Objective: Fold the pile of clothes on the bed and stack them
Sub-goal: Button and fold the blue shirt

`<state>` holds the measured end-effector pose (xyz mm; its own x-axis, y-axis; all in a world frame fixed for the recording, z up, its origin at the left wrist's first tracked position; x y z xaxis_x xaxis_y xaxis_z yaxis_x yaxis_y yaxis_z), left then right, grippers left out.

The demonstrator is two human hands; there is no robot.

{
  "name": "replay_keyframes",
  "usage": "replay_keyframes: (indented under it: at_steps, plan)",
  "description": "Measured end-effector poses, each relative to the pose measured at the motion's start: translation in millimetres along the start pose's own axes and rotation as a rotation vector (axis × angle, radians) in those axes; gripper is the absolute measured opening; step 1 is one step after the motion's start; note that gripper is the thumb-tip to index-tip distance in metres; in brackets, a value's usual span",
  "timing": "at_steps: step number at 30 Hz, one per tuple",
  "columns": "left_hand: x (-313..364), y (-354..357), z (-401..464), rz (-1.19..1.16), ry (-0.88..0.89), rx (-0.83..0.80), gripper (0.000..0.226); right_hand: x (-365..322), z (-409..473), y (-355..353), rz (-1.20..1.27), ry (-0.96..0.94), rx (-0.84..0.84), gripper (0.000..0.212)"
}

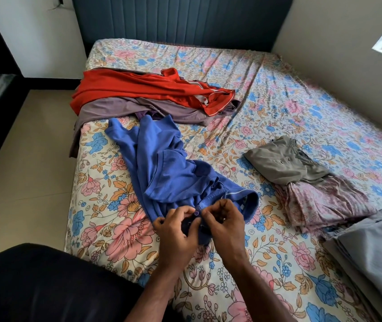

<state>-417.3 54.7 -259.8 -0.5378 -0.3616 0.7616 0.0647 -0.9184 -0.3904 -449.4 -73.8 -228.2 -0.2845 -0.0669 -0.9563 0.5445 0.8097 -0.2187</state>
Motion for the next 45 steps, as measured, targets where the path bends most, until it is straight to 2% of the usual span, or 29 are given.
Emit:
replay_keyframes:
  at_steps: [4, 11, 12, 14, 15, 16, 17, 19, 21, 23, 24, 26, 28, 32, 34, 37, 42, 45]
  plan:
    - [-2.2, -1.7, 3.0, -0.017, -0.069, 0.052, 0.026, 4.6, 0.6, 0.5, 0.072, 0.008, -0.096, 0.017]
    - [-0.6, -1.2, 3.5, 0.053, 0.054, 0.011, 0.02, -4.2, 4.4, -13.3, -0.039, -0.127, -0.187, 0.01]
    - [-0.3, -1.6, 5.3, 0.037, 0.044, 0.008, 0.023, -8.8, 6.4, -24.5, -0.05, -0.166, -0.133, 0.01]
    - [2.3, -4.6, 14.4, -0.013, 0.02, 0.031, 0.023, -15.5, 19.1, -56.8, -0.089, -0.18, 0.144, 0.01]
    - [7.5, -3.6, 23.3, -0.017, 0.057, 0.043, 0.02, -14.7, 28.0, -78.2, -0.115, -0.137, 0.306, 0.007]
    - [13.2, -1.8, 33.4, -0.015, 0.111, 0.047, 0.015, -12.5, 35.4, -94.7, -0.136, -0.049, 0.39, 0.005]
    - [21.1, 4.1, 44.7, -0.019, 0.163, 0.019, 0.014, -7.1, 42.0, -106.8, -0.147, 0.067, 0.394, 0.016]
    - [36.6, 20.9, 67.9, -0.027, 0.164, -0.17, 0.033, 7.1, 50.1, -110.5, -0.138, 0.279, 0.234, 0.031]
    - [42.2, 46.7, 81.7, 0.095, 0.049, -0.475, 0.044, 14.4, 51.7, -102.3, -0.224, 0.316, 0.132, 0.024]
    - [45.1, 64.5, 85.9, 0.378, -0.012, -0.695, 0.05, 18.9, 56.4, -94.1, -0.305, 0.287, 0.155, 0.009]
    - [46.6, 70.1, 85.7, 0.483, -0.013, -0.752, 0.052, 18.8, 58.5, -90.1, -0.293, 0.283, 0.161, 0.003]
    - [43.2, 76.5, 86.6, 0.514, -0.034, -0.745, 0.037, 15.0, 62.7, -85.8, -0.206, 0.234, 0.166, 0.012]
    - [30.3, 74.3, 90.7, 0.33, -0.157, -0.692, 0.023, 5.9, 64.1, -83.9, -0.067, 0.172, 0.149, 0.015]
    - [11.5, 49.3, 113.0, -0.368, -0.508, -0.491, 0.019, -15.8, 72.2, -87.8, 0.254, 0.083, 0.039, 0.013]
    - [13.0, 34.6, 123.6, -0.626, -0.653, -0.388, 0.023, -30.6, 76.6, -88.2, 0.314, 0.027, -0.06, 0.014]
    - [20.3, 19.4, 137.6, -0.925, -0.75, -0.373, 0.022, -49.7, 80.6, -84.7, 0.276, -0.057, -0.168, 0.021]
    - [22.4, 7.5, 141.4, -1.077, -0.88, -0.319, 0.019, -51.7, 87.8, -86.1, 0.23, -0.104, -0.13, 0.017]
    - [12.7, 9.9, 137.2, -0.823, -0.79, -0.292, 0.017, -45.8, 86.7, -86.6, 0.229, -0.085, -0.116, 0.022]
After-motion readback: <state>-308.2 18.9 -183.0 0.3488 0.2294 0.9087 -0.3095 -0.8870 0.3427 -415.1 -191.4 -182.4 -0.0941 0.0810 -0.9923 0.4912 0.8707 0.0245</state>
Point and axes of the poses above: each hand's wrist, its own z-axis towards the middle knuckle, its own y-axis out of the palm, x = y × z, the point moved 3 cm from there along z, towards the middle knuckle, and after that the axes turned 13 degrees about y, right-handed, at the moved point
